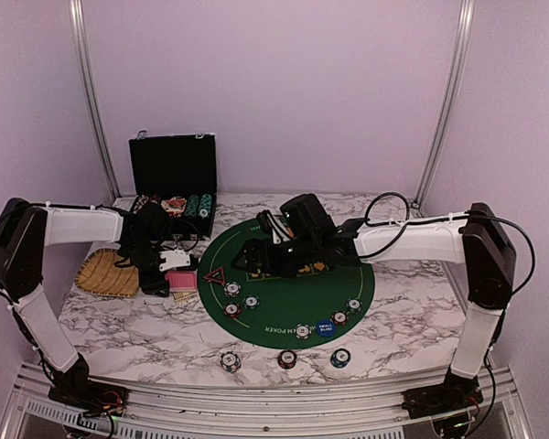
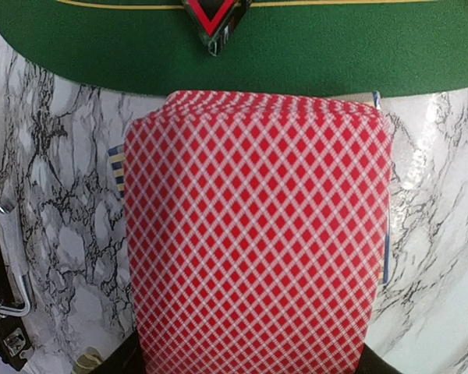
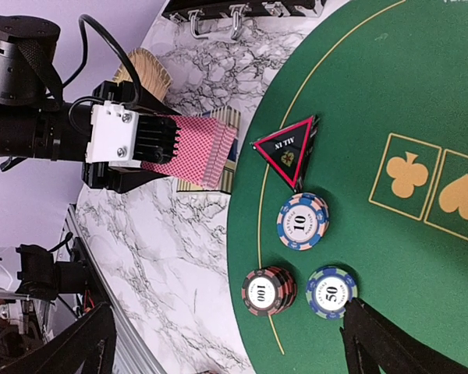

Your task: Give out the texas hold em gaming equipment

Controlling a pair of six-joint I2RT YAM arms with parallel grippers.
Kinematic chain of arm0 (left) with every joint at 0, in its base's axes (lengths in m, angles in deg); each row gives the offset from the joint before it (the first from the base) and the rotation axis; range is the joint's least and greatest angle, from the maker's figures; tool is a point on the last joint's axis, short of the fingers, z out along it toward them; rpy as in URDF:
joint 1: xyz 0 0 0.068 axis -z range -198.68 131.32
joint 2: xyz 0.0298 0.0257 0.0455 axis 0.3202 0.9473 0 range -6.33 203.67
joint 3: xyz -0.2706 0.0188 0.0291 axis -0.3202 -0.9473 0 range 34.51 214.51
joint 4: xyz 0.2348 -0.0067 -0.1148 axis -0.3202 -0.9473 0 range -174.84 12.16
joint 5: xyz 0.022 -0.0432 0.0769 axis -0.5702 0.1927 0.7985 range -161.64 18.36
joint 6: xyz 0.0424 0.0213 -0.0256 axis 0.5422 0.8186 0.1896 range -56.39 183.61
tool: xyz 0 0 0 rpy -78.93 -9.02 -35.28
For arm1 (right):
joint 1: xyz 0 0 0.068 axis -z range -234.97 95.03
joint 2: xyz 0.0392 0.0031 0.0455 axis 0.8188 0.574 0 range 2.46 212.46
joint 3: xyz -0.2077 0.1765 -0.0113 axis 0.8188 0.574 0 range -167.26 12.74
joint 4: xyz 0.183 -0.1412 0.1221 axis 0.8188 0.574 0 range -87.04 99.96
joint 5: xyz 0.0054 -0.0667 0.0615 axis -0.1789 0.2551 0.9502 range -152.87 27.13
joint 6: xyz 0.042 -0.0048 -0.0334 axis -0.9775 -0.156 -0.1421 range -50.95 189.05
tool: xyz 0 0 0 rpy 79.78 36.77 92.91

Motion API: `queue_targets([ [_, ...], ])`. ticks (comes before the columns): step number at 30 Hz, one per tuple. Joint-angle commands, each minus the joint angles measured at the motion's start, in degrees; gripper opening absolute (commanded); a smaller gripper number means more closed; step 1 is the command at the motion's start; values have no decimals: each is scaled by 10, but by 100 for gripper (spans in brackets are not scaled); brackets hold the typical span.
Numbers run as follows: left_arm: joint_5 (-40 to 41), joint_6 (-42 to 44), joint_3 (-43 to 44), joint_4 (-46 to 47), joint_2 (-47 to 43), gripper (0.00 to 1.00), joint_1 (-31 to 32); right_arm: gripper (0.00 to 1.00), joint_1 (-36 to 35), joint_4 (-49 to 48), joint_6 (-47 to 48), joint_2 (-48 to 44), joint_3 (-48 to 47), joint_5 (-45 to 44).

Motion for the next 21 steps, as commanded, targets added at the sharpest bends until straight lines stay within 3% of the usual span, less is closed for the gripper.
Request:
queue_targets([
  [1,-12,-14,-4,2,-38,16,2,99,2,-28,-12,11,1,18],
  [10,-26,-31,2,-4,-67,8,4,99,7,-58,-30,22,4,47],
  [17,-59,-57,28,-36,-103,0,22,99,11,-121,-65,46,-4,94],
  [21,-72,-70,45,-55,-118,0,41,98,12,-167,-97,64,-9,125],
])
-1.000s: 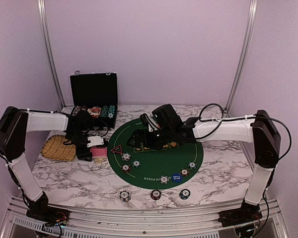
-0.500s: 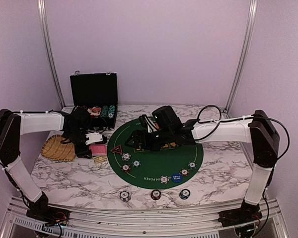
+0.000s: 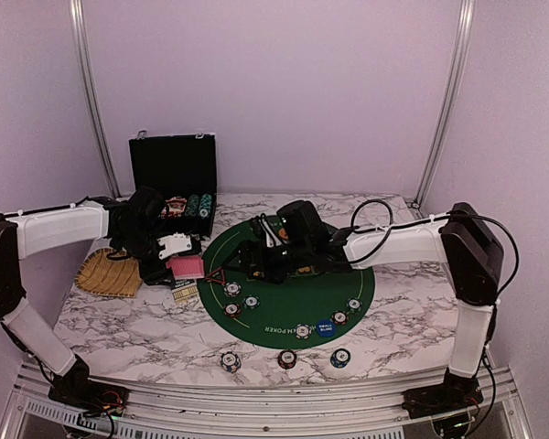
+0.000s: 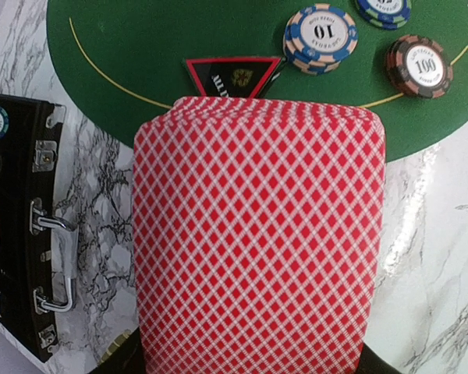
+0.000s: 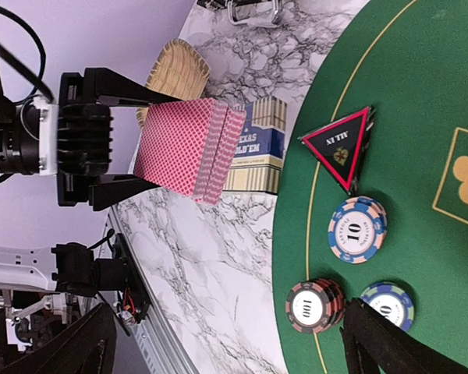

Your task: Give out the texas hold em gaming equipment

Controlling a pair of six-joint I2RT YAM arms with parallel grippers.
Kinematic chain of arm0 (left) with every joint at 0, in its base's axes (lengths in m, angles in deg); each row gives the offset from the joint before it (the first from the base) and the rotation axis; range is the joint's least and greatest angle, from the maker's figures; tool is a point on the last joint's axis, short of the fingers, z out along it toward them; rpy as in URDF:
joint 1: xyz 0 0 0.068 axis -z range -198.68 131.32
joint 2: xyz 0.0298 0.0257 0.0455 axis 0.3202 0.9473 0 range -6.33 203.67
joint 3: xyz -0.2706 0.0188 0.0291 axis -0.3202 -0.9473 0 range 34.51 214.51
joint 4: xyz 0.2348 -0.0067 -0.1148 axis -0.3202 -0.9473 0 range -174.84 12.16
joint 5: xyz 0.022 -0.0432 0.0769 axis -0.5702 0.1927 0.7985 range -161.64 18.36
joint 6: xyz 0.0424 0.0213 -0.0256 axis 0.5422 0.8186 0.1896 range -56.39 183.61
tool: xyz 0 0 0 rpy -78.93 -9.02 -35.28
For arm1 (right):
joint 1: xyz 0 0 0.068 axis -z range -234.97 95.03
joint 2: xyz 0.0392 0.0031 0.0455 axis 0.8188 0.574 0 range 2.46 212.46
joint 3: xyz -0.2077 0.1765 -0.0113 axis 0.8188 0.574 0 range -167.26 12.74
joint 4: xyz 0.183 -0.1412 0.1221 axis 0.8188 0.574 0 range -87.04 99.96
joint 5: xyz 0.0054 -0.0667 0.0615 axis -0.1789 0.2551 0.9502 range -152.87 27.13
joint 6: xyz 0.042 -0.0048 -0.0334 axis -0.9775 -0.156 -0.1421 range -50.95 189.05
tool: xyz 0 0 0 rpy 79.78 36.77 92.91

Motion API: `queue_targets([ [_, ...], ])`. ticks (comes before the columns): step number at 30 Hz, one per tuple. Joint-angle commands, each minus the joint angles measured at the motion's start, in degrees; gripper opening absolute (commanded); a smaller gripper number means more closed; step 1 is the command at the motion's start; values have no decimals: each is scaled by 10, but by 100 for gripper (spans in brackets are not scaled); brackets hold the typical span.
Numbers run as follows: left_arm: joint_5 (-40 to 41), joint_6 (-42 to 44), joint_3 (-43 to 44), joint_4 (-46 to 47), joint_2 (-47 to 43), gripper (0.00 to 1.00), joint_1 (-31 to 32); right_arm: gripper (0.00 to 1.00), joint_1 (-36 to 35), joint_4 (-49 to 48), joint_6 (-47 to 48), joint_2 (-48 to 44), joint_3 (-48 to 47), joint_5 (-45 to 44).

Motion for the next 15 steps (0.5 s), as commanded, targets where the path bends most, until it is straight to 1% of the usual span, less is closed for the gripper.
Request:
queue_targets([
  [1,-35,-25,34,-31,-36,0,20,98,5,-78,-47,25,-18,49],
  [4,-42,-33,40,-35,-48,0,30,97,5,-110,-72,37,-20,68],
  [12,-42,-42,53,-42,-59,0,53,96,5,-238,-151,59,-9,120],
  [15,-45,-45,56,-42,-62,0,58,94,5,-260,-171,66,-9,127],
])
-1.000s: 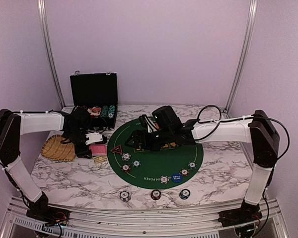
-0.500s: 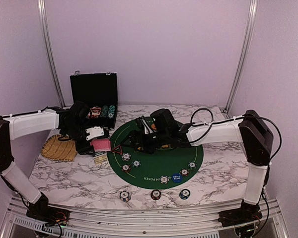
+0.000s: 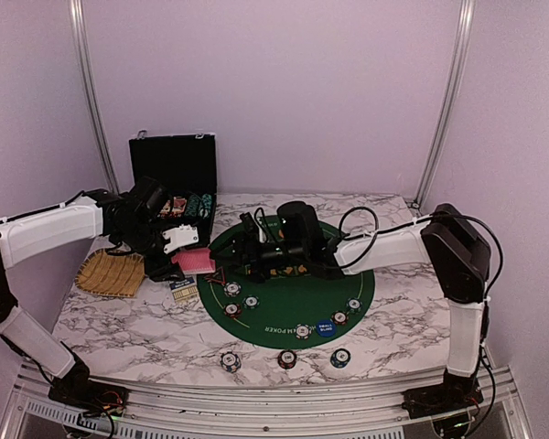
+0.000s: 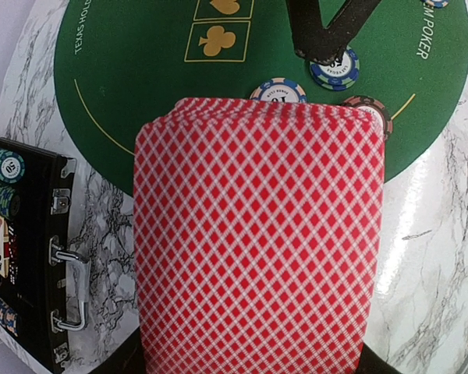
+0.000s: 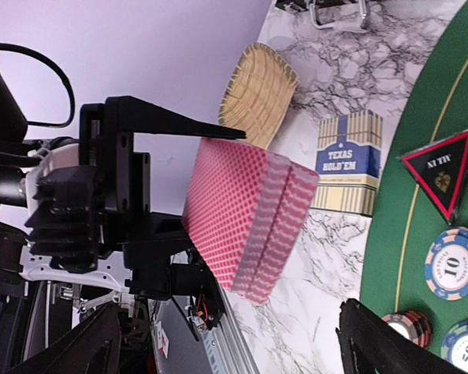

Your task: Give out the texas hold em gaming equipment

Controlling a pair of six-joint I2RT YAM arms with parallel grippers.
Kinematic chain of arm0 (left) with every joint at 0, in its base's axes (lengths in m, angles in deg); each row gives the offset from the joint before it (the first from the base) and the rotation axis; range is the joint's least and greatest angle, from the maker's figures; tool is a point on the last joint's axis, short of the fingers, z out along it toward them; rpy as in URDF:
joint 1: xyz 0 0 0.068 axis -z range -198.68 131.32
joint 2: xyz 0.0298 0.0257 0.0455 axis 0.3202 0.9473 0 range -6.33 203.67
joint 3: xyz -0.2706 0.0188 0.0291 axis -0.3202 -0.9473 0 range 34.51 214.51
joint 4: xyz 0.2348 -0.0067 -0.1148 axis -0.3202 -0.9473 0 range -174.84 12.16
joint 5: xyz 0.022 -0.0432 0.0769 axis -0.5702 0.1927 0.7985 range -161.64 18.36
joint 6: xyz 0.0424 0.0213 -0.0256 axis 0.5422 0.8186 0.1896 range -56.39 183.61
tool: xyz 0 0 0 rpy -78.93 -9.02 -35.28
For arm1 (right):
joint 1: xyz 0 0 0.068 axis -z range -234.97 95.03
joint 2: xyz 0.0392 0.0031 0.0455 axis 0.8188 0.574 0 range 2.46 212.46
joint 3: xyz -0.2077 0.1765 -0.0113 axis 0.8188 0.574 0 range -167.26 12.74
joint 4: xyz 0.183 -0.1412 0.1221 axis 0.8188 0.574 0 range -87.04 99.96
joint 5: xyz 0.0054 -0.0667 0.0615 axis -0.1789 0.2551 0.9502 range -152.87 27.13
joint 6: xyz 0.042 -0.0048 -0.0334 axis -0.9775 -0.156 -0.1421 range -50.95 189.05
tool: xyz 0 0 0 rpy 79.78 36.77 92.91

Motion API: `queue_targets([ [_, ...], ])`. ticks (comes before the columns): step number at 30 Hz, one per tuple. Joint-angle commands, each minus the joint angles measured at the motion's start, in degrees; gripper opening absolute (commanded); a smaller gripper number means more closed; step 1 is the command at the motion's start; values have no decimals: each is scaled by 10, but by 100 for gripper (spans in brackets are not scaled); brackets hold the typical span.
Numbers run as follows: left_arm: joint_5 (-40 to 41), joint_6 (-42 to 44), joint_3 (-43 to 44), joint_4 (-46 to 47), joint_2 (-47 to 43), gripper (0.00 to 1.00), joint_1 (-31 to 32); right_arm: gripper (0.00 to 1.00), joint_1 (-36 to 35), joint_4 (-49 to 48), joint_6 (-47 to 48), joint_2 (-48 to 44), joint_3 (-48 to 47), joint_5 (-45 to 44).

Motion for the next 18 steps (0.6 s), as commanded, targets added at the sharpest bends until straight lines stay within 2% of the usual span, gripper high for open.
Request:
queue_targets([
  [1,-18,-11,24,-13,-20,0,10,94,3,-81,-50,19,-8,30],
  [9,-24,-15,31,-14,-26,0,22,88,2,-103,-72,37,-13,40],
  [18,-26,-16,36,-14,-29,0,31,77,1,-147,-107,58,-26,55],
])
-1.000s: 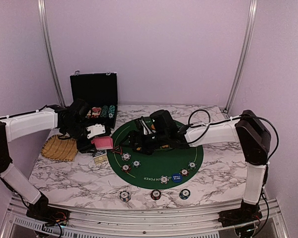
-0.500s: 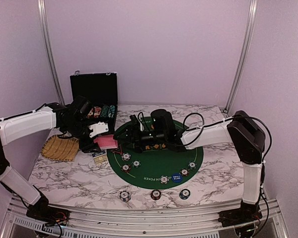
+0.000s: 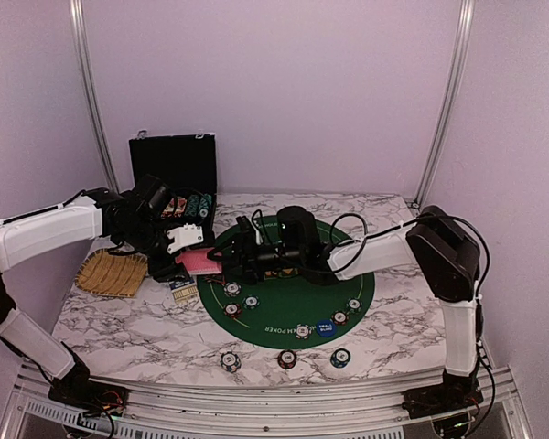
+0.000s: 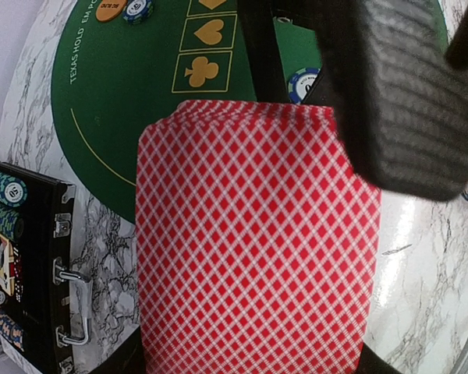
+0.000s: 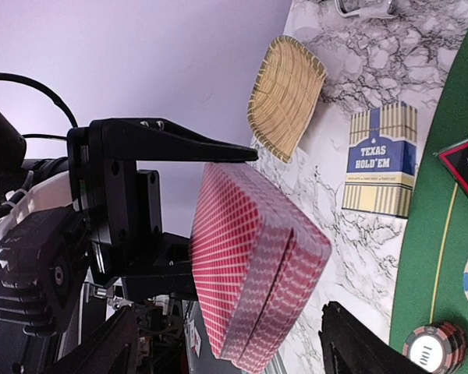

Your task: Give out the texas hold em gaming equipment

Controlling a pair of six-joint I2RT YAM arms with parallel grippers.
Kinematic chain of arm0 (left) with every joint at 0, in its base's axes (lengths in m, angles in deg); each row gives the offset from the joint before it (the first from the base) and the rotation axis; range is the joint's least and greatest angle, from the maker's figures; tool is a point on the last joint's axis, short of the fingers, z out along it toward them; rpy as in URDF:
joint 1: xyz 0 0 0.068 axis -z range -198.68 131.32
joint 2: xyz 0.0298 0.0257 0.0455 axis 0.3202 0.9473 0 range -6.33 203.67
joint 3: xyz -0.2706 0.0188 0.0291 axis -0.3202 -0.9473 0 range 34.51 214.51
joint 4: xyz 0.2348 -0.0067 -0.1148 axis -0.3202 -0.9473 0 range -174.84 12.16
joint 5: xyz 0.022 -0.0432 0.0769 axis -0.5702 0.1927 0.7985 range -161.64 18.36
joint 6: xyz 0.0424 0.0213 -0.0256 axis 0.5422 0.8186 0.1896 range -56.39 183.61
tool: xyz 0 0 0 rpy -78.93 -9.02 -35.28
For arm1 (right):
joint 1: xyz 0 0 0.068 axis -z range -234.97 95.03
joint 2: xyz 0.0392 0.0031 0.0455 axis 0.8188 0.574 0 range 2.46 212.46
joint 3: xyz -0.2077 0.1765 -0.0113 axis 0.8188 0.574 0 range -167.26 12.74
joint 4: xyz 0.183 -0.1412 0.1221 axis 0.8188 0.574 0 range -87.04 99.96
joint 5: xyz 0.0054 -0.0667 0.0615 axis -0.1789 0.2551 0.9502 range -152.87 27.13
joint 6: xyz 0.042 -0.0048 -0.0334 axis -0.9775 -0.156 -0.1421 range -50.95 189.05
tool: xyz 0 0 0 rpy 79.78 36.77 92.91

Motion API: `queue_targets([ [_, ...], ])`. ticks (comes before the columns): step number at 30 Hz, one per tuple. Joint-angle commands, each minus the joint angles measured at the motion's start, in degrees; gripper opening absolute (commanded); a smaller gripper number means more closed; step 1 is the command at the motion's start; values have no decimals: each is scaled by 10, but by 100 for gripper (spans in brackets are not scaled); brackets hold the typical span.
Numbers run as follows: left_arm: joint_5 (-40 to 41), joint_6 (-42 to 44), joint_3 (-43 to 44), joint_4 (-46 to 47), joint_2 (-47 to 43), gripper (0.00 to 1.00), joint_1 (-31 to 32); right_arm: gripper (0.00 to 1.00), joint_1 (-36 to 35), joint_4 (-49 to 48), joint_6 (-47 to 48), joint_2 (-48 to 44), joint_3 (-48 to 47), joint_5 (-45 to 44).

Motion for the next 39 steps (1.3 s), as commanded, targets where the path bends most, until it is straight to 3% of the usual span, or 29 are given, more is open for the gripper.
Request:
queue_targets([
  [1,-16,-7,27,-12,-19,0,5,74,0,-39,-23,22,-29,18],
  [17,-19,-4,32,-12,-11,0,19,44,-3,-104,-78,56,-54,36],
  [23,-19,-7,37,-11,-7,0,22,27,-4,-120,-90,57,-51,40],
  [24,-18,-9,38,-11,-5,6,23,24,-4,-122,-91,57,-50,41],
  [28,-21,-14,40,-11,-1,52,26,13,-6,-126,-95,57,-48,41],
  [29,-25,-12,39,-12,-2,68,28,12,-7,-126,-96,58,-48,41],
  [31,-37,-5,38,-12,-4,90,32,11,-8,-127,-97,59,-48,42],
  [33,-40,-5,38,-13,-1,95,38,11,-9,-130,-101,63,-50,43],
  [39,-25,7,40,-14,11,97,51,11,-13,-138,-108,66,-52,46],
])
